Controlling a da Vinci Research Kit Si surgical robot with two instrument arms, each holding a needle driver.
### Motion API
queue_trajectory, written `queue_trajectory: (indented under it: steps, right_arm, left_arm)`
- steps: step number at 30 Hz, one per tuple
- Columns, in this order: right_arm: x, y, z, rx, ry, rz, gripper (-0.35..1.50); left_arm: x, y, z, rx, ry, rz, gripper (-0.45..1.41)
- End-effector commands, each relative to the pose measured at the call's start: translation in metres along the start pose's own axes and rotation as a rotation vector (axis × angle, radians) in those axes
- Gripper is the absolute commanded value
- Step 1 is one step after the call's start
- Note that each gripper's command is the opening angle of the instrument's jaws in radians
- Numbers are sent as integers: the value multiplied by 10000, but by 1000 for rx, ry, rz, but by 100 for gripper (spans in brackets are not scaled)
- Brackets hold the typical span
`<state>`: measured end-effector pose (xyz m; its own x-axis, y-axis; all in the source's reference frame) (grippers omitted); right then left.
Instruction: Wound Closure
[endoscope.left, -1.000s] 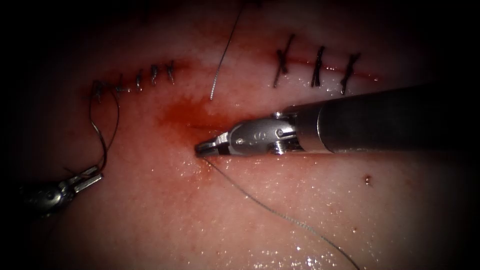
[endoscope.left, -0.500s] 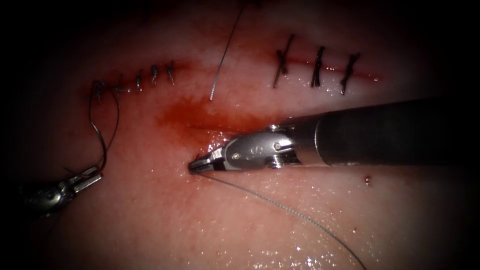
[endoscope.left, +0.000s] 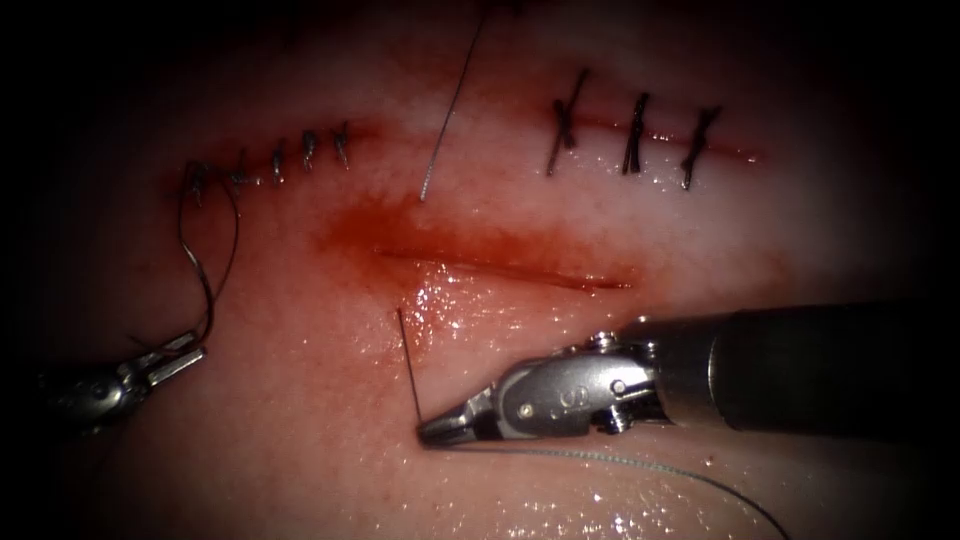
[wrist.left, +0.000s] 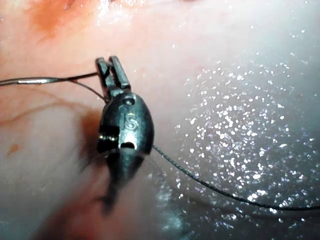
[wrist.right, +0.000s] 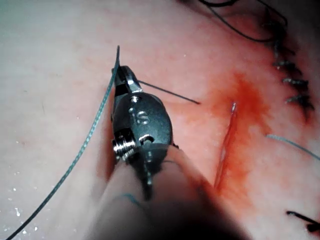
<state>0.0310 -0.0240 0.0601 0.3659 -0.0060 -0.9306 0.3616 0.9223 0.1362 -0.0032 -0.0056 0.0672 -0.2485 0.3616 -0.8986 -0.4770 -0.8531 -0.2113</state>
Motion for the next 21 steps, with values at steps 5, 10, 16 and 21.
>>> queue_trajectory:
  steps: [5, 10, 16, 21]
  right_arm:
    - [18, -36, 6, 51, 4, -20, -35]
    - [32, -56, 5, 74, 11, -34, -35]
    - [40, -47, 7, 0, 3, -22, 51]
    - [32, -5, 2, -117, -2, 31, 109]
  left_arm:
    - [-7, 9, 3, -3, -1, -3, -45]
    - [-7, 10, 4, -3, -1, -3, -45]
    - [-7, 10, 4, -2, -1, -3, -45]
    - [-7, 10, 4, -5, 0, -3, -45]
